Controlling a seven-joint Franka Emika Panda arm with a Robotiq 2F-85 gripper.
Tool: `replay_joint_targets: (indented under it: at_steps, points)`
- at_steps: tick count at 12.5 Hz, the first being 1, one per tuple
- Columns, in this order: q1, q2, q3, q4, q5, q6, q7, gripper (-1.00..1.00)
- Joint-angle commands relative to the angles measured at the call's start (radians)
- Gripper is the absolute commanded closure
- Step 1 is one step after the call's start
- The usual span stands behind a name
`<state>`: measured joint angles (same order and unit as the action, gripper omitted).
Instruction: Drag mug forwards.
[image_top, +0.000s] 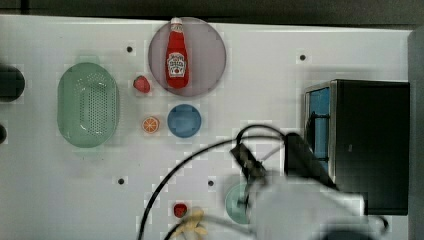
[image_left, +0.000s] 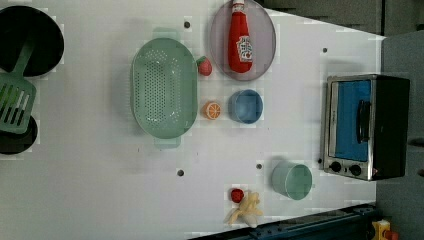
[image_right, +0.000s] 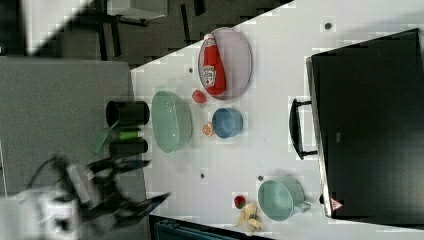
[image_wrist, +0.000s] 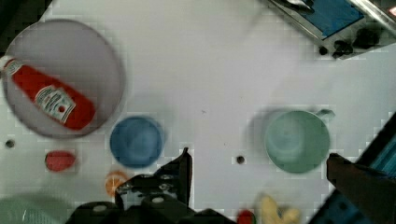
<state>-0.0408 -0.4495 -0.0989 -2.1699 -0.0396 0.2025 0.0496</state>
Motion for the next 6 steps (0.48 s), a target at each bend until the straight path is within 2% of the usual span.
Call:
replay_joint_targets:
  at_steps: [1,6]
  points:
    - [-0.015,0.115,-0.038,-0.155,0.011,0.139,0.044,-1.0]
    - [-0.039,0.285,-0.087,-0.28,0.011,0.432,0.285,-1.0]
